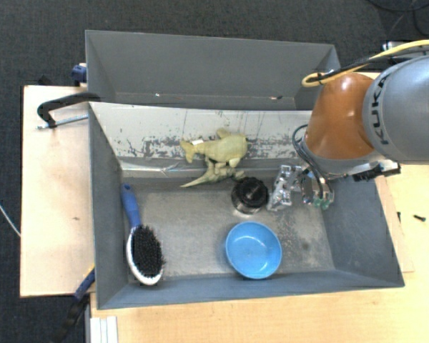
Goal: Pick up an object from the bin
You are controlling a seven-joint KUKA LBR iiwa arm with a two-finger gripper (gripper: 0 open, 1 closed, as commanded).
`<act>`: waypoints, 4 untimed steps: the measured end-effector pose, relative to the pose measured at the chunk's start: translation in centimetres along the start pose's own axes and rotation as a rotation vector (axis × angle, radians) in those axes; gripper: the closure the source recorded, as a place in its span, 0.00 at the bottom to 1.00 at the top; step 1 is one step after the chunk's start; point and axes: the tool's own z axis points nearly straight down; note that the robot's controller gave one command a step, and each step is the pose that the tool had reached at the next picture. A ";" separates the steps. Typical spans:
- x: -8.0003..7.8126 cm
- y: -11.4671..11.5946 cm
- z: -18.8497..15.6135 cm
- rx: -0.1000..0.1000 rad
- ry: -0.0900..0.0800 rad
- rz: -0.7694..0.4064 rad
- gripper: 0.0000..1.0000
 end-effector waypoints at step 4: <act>-0.5 6.2 -9.2 -0.001 -0.013 -0.047 1.00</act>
Offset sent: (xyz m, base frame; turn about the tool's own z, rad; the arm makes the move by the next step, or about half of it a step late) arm 0.0000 0.0000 0.0000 0.0000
